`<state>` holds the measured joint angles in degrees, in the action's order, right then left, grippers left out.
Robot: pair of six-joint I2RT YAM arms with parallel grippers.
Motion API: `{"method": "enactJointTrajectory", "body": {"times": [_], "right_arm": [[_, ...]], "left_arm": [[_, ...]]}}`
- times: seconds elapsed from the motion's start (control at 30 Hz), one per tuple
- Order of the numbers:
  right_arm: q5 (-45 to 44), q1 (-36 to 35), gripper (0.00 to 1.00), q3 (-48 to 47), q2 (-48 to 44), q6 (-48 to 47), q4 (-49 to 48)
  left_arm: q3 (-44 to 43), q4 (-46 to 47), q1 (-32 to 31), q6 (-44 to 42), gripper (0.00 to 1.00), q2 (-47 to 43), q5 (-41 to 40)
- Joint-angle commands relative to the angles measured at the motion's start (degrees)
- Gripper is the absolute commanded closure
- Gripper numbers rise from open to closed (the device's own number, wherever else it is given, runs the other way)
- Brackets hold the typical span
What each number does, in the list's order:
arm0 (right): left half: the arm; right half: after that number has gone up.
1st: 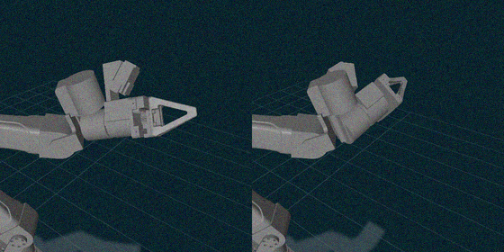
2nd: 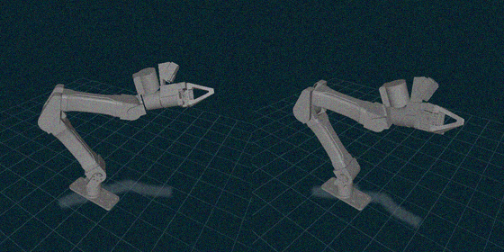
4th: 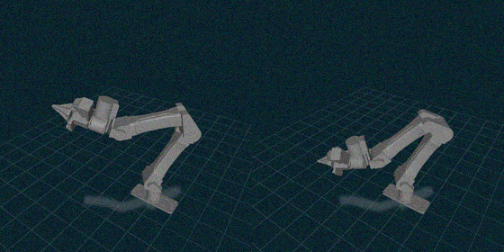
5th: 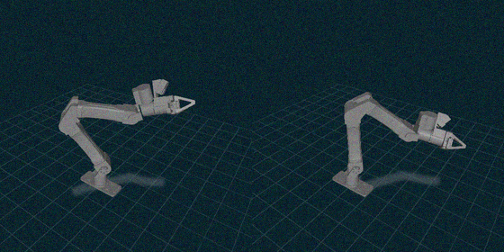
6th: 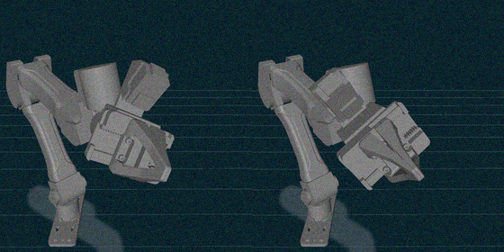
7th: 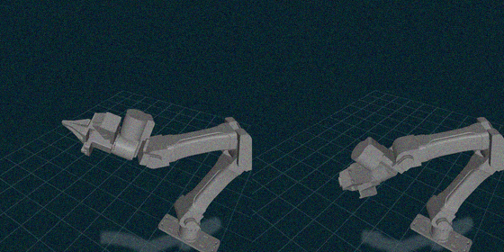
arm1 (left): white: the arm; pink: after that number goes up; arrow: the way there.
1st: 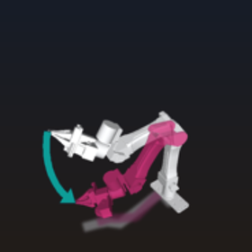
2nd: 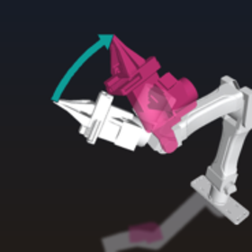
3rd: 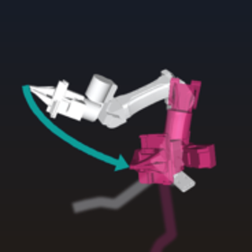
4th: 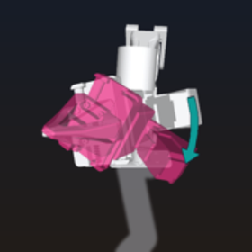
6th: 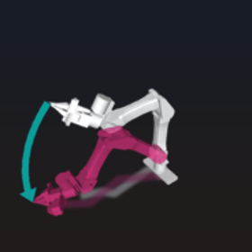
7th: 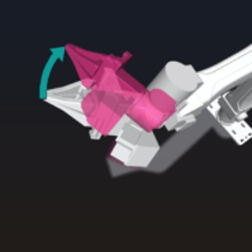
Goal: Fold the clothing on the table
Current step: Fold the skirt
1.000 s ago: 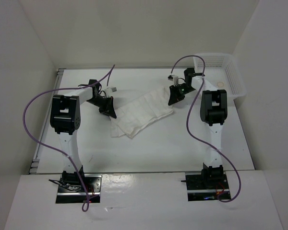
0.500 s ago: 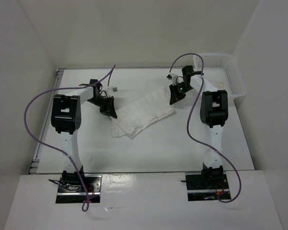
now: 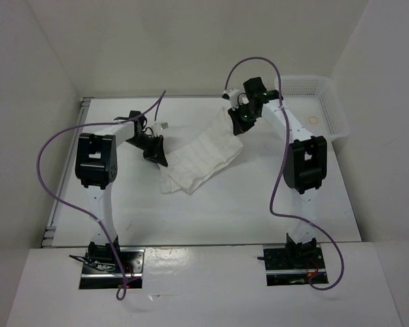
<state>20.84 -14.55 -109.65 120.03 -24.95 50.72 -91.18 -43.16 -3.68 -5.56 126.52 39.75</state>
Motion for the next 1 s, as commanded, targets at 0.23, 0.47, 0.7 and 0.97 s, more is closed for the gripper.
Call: {"method": "enactJointTrajectory", "body": {"times": [0.23,0.47,0.7,0.97], "right_arm": [[-8.4,-13.5,1.00,-8.4,-1.4,1.1,4.1],[-7.4,-18.5,1.00,-16.4,0.9,1.7,8.5],[-6.3,-23.2,1.00,-18.4,1.4,1.7,10.4],[-3.9,-27.6,1.00,-10.5,2.6,1.2,7.6]], "left_arm": [[-0.9,0.4,-0.3,-0.3,0.97,2.2,-2.9],[-0.3,1.4,-0.3,0.7,0.97,1.7,-2.9],[-0.3,1.4,-0.3,1.3,0.97,1.7,-2.9],[-0.8,1.4,-0.3,1.3,0.97,1.7,-2.9]]}}
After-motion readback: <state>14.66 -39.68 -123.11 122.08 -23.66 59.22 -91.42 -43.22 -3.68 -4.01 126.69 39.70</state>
